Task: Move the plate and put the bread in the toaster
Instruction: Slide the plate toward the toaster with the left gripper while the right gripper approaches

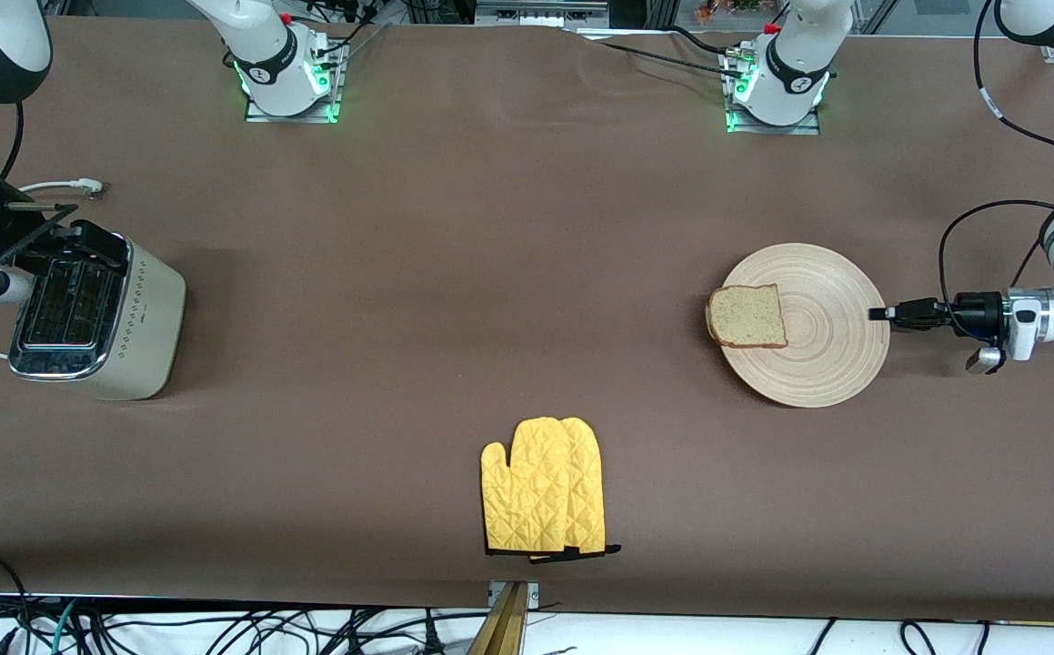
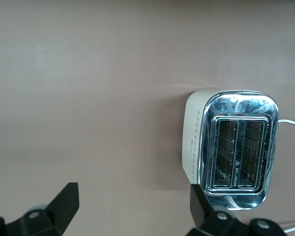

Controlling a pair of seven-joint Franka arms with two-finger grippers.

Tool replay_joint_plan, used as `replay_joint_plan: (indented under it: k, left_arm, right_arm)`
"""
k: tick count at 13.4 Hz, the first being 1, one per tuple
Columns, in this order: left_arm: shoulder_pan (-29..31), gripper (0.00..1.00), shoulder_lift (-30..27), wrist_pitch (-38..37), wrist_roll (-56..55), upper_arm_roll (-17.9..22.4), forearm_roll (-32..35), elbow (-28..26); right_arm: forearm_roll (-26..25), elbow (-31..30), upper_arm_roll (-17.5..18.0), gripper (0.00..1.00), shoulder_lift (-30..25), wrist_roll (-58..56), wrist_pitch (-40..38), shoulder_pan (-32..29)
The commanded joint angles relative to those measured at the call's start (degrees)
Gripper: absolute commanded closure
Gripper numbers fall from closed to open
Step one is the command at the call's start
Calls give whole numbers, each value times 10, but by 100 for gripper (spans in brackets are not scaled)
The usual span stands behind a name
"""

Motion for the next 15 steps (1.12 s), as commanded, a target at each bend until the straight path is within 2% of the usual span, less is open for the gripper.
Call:
replay_joint_plan:
  k: [1,3,6,10,15]
  left_arm:
    - [-23,100,-34,-41,-76,-39,-1,40]
    - [-56,100,-60,-37,-151,-75,-2,41]
    - [-146,100,-67,-24,-228,-96,-35,63]
    - [-245,100,-61,47,-258,-97,-119,73]
    - [-362,100,-26,154,-249,-96,-128,64]
  right_arm:
    - [2,15,2,0,6,10,-10,1]
    - [2,15,2,0,6,13,-9,3]
    - [2,14,2,0,17,19,-10,9]
    - [-4,13,0,0,18,18,-11,8]
    - [-5,8,0,0,37,18,-10,12]
